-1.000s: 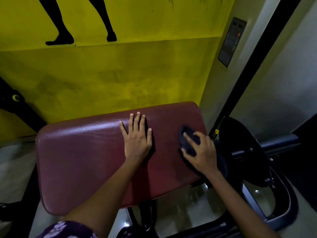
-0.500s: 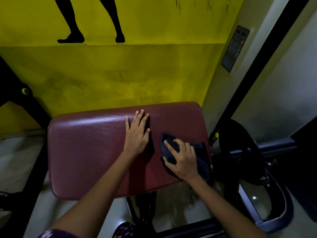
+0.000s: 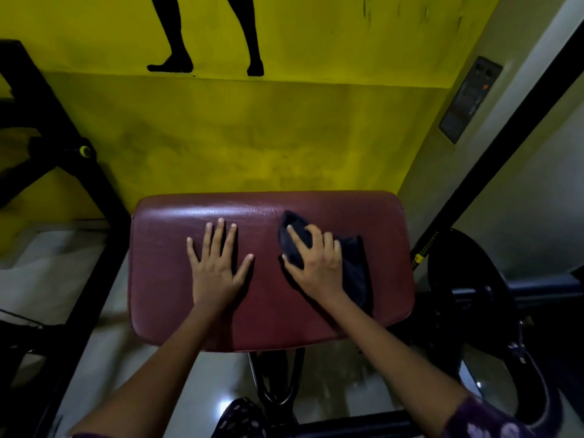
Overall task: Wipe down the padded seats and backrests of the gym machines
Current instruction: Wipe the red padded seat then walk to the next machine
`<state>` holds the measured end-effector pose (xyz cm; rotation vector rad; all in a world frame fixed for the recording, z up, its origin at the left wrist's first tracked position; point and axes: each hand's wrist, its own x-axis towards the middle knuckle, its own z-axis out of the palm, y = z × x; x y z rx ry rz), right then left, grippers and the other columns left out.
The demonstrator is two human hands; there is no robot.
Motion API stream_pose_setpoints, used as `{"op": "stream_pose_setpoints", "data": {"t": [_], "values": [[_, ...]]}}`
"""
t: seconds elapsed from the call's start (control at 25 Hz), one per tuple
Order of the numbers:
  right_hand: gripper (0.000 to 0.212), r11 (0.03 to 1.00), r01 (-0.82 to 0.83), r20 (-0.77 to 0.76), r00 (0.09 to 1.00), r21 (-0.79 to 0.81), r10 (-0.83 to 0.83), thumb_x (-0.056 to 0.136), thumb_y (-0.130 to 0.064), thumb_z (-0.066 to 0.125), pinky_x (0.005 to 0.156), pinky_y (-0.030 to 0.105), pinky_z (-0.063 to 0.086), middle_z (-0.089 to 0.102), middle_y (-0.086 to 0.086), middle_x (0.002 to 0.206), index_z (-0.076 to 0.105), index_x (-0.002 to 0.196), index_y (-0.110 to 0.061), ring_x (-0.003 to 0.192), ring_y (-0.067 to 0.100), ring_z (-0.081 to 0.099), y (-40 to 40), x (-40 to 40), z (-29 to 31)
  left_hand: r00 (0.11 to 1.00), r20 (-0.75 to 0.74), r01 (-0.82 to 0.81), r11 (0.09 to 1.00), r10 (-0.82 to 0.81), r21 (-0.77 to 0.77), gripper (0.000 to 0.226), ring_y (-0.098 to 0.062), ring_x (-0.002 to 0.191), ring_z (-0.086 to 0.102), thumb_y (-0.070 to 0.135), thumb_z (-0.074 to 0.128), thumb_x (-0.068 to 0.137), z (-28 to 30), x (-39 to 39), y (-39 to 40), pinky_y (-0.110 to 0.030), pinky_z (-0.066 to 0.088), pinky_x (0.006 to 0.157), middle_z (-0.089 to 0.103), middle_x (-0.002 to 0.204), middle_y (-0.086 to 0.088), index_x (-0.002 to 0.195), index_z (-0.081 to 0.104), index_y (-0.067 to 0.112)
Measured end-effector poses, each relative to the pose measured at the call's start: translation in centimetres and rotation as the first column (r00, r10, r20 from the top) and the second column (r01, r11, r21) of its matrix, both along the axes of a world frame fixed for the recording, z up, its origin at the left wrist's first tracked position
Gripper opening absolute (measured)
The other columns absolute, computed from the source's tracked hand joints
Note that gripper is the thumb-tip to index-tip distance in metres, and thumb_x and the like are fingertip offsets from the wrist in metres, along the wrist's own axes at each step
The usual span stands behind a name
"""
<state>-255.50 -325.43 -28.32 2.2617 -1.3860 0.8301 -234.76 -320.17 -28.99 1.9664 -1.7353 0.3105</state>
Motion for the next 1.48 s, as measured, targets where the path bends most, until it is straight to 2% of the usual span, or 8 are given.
{"op": "stream_pose_setpoints", "data": {"t": [0.24,0.48,0.64,0.88,1.04,1.2,1.4,1.48], "values": [[0.067,0.847,-0.531,-0.428,0.766,-0.001,0.48,0.081,-0.057,0.053,0.068,0.035,0.035,0.046,0.009,0.121,0.041,0.139,-0.025,0.085,0.026,0.043,-1.8,-6.6,0.3,0.999,-0.035,0.016,0.999,-0.017,-0.029,0.064,-0.022,0.145,0.015,0.052,0.034,0.092,-0.3,0.2,0.3,-0.052,0.0,0.115,0.026,0.155,-0.007,0.146,0.034,0.017],[0.057,0.989,0.148,0.05,0.988,0.006,-0.148,0.084,-0.054,0.041,0.069,0.038,0.044,0.057,0.014,0.114,0.058,0.129,-0.023,0.086,0.032,0.053,-3.1,2.0,2.9,0.994,-0.089,0.05,0.996,-0.057,-0.076,0.057,-0.022,0.144,0.018,0.043,0.036,0.093,-0.2,0.6,0.1,-0.046,-0.006,0.116,0.032,0.153,-0.008,0.143,0.039,0.015],[0.065,0.999,-0.047,-0.091,0.995,0.026,0.049,0.082,-0.056,0.039,0.074,0.041,0.045,0.047,0.012,0.123,0.048,0.137,-0.024,0.09,0.031,0.049,1.3,4.1,0.2,0.946,-0.296,0.088,0.983,-0.133,-0.159,0.05,-0.019,0.14,0.025,0.032,0.036,0.093,-0.2,1.3,1.0,-0.04,0.001,0.117,0.037,0.148,-0.01,0.135,0.049,0.008],[0.076,0.743,-0.665,-0.647,0.533,0.079,0.545,0.078,-0.069,0.031,0.072,0.034,0.036,0.043,0.009,0.124,0.033,0.142,-0.029,0.091,0.024,0.041,-4.6,-1.2,3.1,0.973,-0.209,-0.126,0.981,0.094,-0.147,0.052,-0.023,0.136,0.032,0.038,0.041,0.089,-1.9,6.2,5.0,-0.057,0.014,0.112,0.043,0.143,-0.012,0.128,0.052,0.007],[0.065,0.969,-0.246,-0.159,0.957,-0.011,0.241,0.076,-0.059,0.043,0.067,0.036,0.041,0.054,0.013,0.115,0.054,0.132,-0.026,0.087,0.033,0.054,-4.5,3.8,4.2,0.984,-0.121,-0.141,0.983,0.127,-0.116,0.057,-0.021,0.14,0.026,0.042,0.038,0.092,-2.8,7.0,5.8,-0.058,0.017,0.111,0.038,0.148,-0.012,0.138,0.043,0.01],[0.065,0.994,-0.078,-0.057,0.995,0.074,0.083,0.076,-0.059,0.049,0.073,0.038,0.041,0.055,0.012,0.119,0.055,0.132,-0.026,0.091,0.031,0.05,-0.2,9.8,2.4,0.983,-0.139,-0.138,0.983,0.121,-0.121,0.057,-0.02,0.141,0.026,0.042,0.039,0.091,-2.9,7.1,5.9,-0.055,0.015,0.113,0.038,0.149,-0.009,0.139,0.044,0.012],[0.073,0.668,-0.738,-0.557,0.518,0.093,0.649,0.078,-0.066,0.043,0.074,0.036,0.029,0.047,0.01,0.123,0.046,0.139,-0.027,0.092,0.025,0.04,-4.7,5.8,4.0,0.988,-0.125,-0.109,0.977,0.087,-0.184,0.053,-0.022,0.139,0.03,0.039,0.043,0.091,-3.0,7.0,5.8,-0.051,0.015,0.113,0.042,0.146,-0.01,0.137,0.046,0.012],[0.072,0.698,-0.712,-0.579,0.535,0.084,0.615,0.078,-0.064,0.047,0.073,0.037,0.033,0.047,0.011,0.122,0.046,0.139,-0.027,0.09,0.025,0.04,-6.8,5.7,5.6,0.989,-0.117,-0.112,0.973,0.09,-0.202,0.053,-0.022,0.139,0.031,0.038,0.044,0.09,-3.0,7.0,5.8,-0.05,0.014,0.113,0.042,0.146,-0.01,0.137,0.045,0.012]]}}
